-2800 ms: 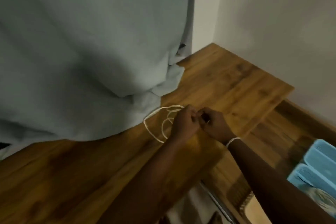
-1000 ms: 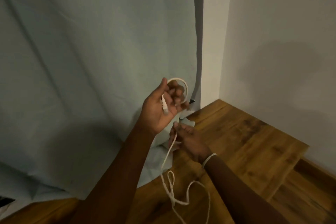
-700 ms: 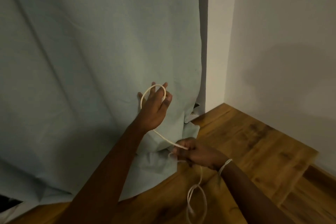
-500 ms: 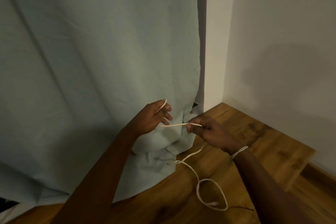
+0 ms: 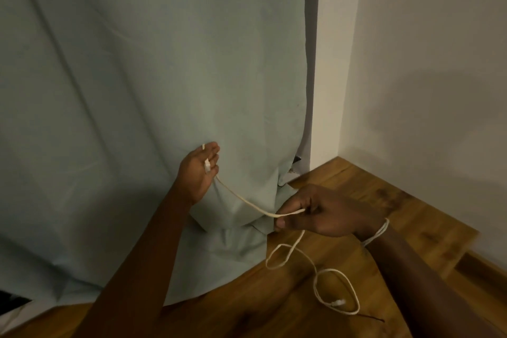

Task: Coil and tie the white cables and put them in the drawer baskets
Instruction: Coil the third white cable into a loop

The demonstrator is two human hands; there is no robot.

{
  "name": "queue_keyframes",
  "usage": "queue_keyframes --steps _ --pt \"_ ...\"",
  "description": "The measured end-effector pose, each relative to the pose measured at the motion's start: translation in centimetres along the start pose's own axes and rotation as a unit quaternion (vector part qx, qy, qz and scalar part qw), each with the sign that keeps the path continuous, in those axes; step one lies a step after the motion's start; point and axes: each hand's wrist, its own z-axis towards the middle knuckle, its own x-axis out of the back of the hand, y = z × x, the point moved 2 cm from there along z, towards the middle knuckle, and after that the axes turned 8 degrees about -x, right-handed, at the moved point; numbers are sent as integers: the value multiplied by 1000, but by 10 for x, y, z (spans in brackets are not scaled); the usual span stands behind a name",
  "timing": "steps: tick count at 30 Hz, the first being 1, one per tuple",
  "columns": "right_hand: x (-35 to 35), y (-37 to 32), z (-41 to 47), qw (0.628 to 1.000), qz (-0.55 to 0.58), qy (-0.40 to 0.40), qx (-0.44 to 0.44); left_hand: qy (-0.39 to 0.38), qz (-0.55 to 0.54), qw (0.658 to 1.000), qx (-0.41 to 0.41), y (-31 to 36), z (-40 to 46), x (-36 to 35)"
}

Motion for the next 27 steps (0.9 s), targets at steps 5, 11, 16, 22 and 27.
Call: queue_keyframes --steps 5,11,16,22,27 --pt "18 -17 15 997 -39 53 30 -152 409 888 -144 -14 -22 -4" --pt "65 -15 37 960 -42 272 42 -304 301 904 11 0 -69 -31" --pt "53 27 56 948 25 316 -11 -414 -122 901 48 18 -100 -52" --pt "-38 33 69 973 131 175 -77 -379 -203 903 -18 43 -89 -79" --pt "-73 45 58 988 104 18 -113 -229 193 930 -211 49 -61 -60"
